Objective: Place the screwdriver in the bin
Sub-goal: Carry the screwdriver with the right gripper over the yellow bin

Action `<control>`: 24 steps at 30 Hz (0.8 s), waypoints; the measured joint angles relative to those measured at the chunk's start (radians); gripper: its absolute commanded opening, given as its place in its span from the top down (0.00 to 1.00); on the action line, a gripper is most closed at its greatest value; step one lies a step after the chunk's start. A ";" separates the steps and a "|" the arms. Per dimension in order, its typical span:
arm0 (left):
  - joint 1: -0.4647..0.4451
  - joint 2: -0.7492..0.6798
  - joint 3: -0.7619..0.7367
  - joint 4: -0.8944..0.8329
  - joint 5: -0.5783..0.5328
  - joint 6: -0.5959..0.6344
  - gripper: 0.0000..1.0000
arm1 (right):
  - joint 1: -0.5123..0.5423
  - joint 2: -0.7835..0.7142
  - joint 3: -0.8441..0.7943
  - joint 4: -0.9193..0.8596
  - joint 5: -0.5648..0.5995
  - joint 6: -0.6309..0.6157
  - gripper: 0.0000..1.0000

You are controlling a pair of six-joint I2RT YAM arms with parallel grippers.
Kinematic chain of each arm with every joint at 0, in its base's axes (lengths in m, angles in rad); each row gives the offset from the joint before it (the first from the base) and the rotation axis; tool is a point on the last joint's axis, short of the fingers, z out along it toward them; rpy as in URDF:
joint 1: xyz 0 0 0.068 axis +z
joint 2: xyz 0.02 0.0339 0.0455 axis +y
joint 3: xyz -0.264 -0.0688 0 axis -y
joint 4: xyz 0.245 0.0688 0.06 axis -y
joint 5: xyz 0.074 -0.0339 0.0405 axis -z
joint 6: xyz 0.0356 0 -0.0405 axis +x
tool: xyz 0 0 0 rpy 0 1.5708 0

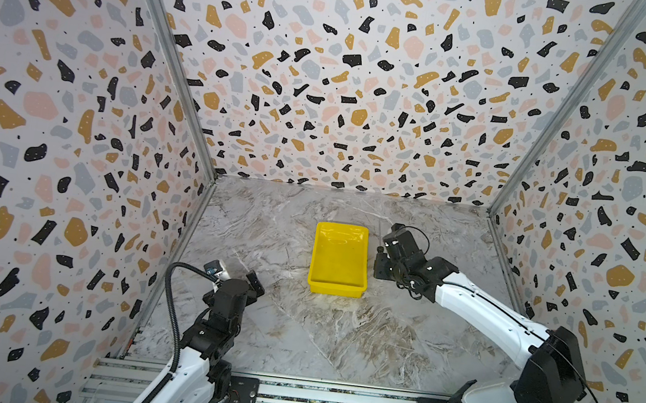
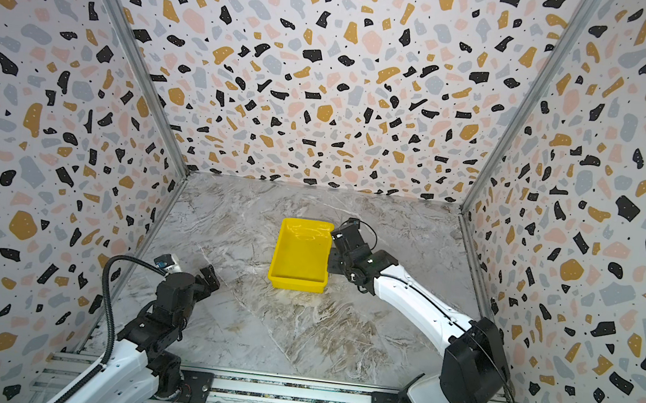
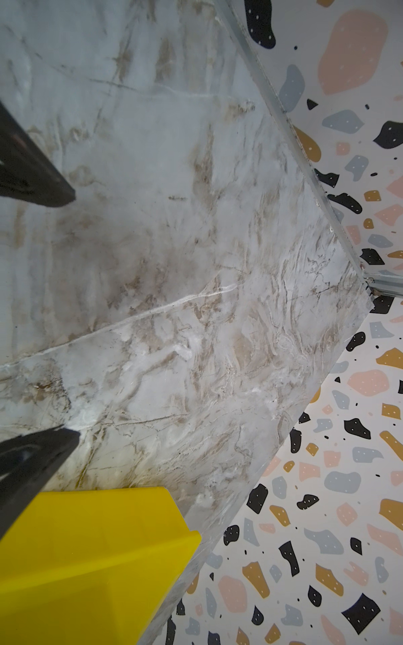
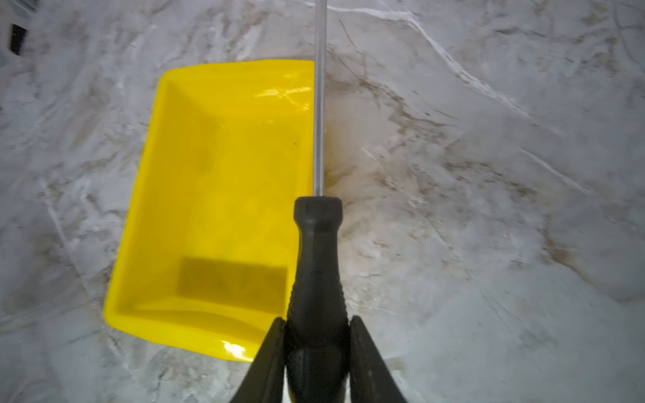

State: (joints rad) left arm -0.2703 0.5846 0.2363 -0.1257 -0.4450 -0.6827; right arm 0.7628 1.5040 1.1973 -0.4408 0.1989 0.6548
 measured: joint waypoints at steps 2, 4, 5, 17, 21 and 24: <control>0.000 0.000 0.000 0.000 0.000 0.000 0.00 | 0.043 0.053 0.035 0.035 -0.006 0.038 0.88; 0.000 0.000 0.000 0.000 0.000 0.000 0.00 | 0.076 0.110 0.056 0.079 -0.024 0.079 0.88; 0.000 0.000 0.000 0.000 0.000 0.000 0.00 | 0.087 0.138 0.062 0.099 -0.035 0.097 0.88; 0.000 0.000 0.000 0.000 0.000 0.000 0.00 | 0.097 0.388 0.138 0.211 -0.147 0.235 0.88; 0.000 0.000 0.000 0.000 0.000 0.000 0.00 | 0.097 0.394 0.164 0.211 -0.153 0.245 0.88; 0.000 0.000 0.000 0.000 0.000 0.000 0.00 | 0.097 0.399 0.184 0.222 -0.155 0.255 0.88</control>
State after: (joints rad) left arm -0.2703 0.5846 0.2363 -0.1253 -0.4450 -0.6827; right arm 0.8597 1.9034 1.3811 -0.2188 0.0441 0.9100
